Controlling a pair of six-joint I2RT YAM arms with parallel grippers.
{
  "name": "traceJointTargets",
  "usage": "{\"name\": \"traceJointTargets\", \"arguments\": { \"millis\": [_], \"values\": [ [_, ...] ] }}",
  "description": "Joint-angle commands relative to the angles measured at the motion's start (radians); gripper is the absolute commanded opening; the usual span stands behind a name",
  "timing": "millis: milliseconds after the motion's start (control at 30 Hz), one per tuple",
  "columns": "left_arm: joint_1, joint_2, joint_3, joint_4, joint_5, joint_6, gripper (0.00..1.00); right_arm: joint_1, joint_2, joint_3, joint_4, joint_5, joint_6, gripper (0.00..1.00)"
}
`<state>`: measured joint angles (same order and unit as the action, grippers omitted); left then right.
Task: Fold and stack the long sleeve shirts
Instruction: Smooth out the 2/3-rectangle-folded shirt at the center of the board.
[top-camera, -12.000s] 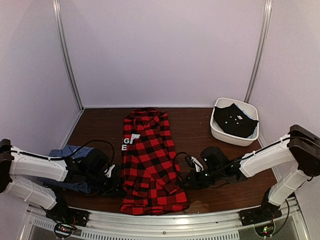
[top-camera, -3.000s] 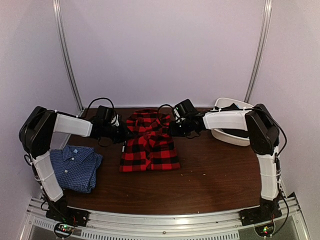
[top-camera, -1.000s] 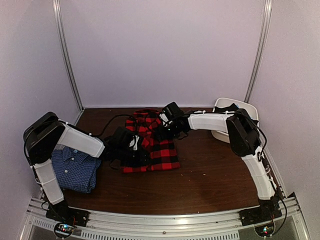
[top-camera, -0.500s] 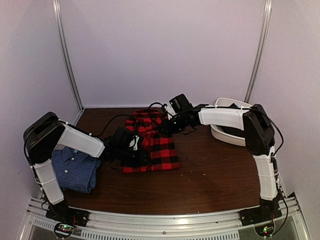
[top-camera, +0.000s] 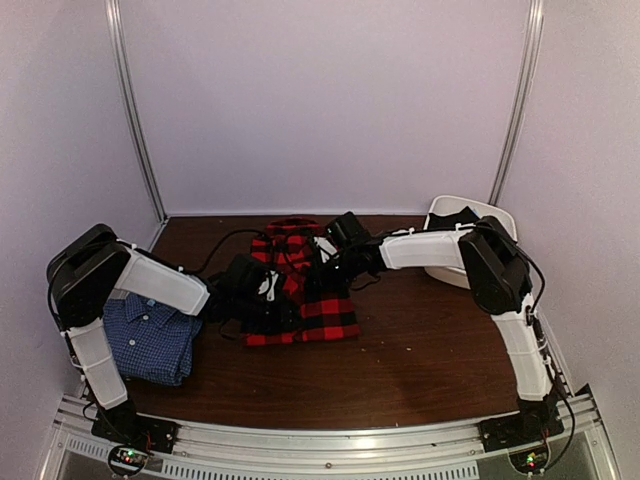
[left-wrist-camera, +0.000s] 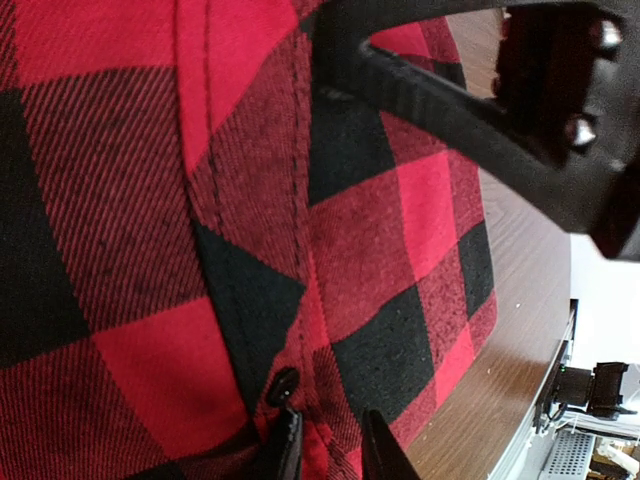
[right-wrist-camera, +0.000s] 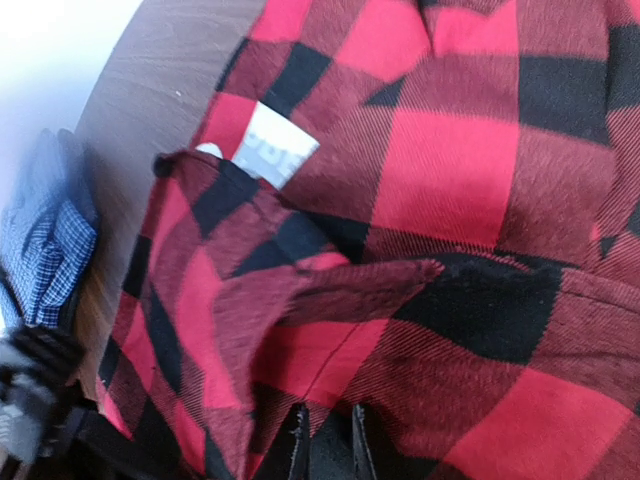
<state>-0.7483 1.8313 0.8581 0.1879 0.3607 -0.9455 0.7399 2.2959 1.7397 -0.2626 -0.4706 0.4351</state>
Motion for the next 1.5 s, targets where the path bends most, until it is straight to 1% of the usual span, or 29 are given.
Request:
{"name": "traceJointTargets", "arguments": {
  "millis": [0,133,333,667,833,1033,1133,1200,1367,1467],
  "values": [
    [-0.01,0.007,-0.015,0.041,-0.006,-0.006,0.23,-0.005,0.057,0.059,0.045,-0.086,0.033,0.17],
    [-0.009,0.007,-0.016,0.043,-0.005,-0.006,0.23,-0.013,0.096,0.105,0.066,-0.121,0.049,0.2],
    [-0.01,0.008,-0.023,0.047,-0.003,-0.008,0.22,-0.046,0.133,0.162,0.109,-0.159,0.098,0.3],
    [-0.01,0.011,-0.015,0.051,0.005,-0.006,0.22,-0.089,0.239,0.258,0.148,-0.2,0.151,0.39],
    [-0.01,0.011,0.004,0.037,0.005,0.003,0.22,-0.131,0.225,0.284,0.116,-0.19,0.136,0.44],
    [-0.01,0.006,0.04,0.015,0.005,0.019,0.23,-0.182,0.146,0.286,0.065,-0.164,0.093,0.5],
    [-0.008,-0.009,0.084,-0.019,-0.008,0.034,0.23,-0.188,0.093,0.272,0.024,-0.132,0.054,0.52],
    [-0.007,-0.025,0.121,-0.044,-0.024,0.045,0.23,-0.188,0.048,0.233,0.017,-0.117,0.035,0.52],
    [0.02,-0.069,0.187,-0.107,-0.117,0.062,0.23,-0.188,-0.083,0.06,0.061,-0.09,0.022,0.51],
    [0.058,-0.057,0.219,-0.142,-0.155,0.066,0.22,-0.186,-0.147,-0.051,0.102,-0.101,0.026,0.5]
  ]
}}
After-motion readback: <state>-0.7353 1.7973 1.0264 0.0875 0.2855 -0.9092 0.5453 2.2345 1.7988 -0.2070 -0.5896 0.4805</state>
